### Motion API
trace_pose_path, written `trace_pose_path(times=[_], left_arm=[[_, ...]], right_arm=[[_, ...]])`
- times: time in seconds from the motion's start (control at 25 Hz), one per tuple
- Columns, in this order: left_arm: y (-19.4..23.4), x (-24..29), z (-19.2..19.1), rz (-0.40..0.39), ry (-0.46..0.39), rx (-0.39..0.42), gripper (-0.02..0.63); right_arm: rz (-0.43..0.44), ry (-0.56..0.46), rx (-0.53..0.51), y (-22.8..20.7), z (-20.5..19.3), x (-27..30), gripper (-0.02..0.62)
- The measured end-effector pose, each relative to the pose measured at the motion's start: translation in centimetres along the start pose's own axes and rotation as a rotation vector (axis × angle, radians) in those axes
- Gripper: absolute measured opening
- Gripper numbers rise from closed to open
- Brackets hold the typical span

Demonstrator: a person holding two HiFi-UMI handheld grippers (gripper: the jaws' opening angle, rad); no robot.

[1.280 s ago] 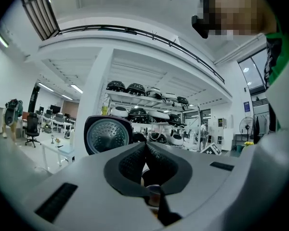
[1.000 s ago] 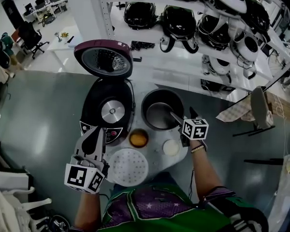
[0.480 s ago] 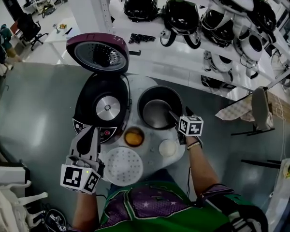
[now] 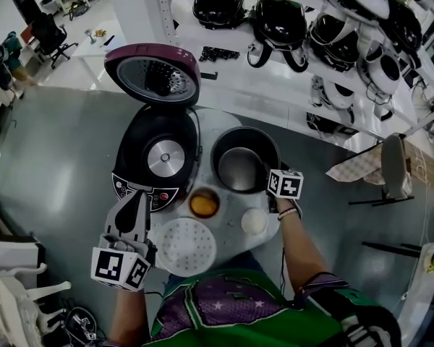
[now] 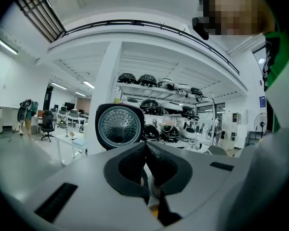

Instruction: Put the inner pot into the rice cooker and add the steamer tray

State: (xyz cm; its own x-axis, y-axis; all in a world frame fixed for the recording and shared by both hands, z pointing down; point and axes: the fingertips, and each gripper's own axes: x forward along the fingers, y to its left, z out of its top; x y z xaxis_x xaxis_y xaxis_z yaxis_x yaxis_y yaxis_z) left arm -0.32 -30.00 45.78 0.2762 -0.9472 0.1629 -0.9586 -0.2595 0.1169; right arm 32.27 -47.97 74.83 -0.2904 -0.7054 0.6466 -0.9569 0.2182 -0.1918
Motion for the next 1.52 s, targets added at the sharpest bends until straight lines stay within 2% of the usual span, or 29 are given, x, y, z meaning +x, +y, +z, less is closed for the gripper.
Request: trace_pose_path(times=[0.2,0.48,0.84,1.08,1.52], left_arm=[[0.3,-0.2,-0.1,0.012,0.0,-0.003,0.021],[0.5,-0.8,0.5,0.022,-0.005,0.004,0.021],[1.6,-2.9,0.6,0.054,0.005,-0.012,0.021],[2.5,-3.9,0.8,0.047,0.018,-0.021,0.021],[6.5,-4.9,1.6,-0.043,0.002,-0.058,0.021]], right_arm=[[-0.076,0.006,0.0,-0.1,0.7,-0.1,0.103],[-0.143,0.028,0.034,-0.9,0.7,-0.3,0.029],[-0.154,0.022,0.143,-1.5,0.6,-0.7,0.018],[-0.165,0.015,0.192,-1.9,0.4,-1.6,0.02],[-0.22,-0.032,0.293,-1.0,-0.5,-6.9,0.023]])
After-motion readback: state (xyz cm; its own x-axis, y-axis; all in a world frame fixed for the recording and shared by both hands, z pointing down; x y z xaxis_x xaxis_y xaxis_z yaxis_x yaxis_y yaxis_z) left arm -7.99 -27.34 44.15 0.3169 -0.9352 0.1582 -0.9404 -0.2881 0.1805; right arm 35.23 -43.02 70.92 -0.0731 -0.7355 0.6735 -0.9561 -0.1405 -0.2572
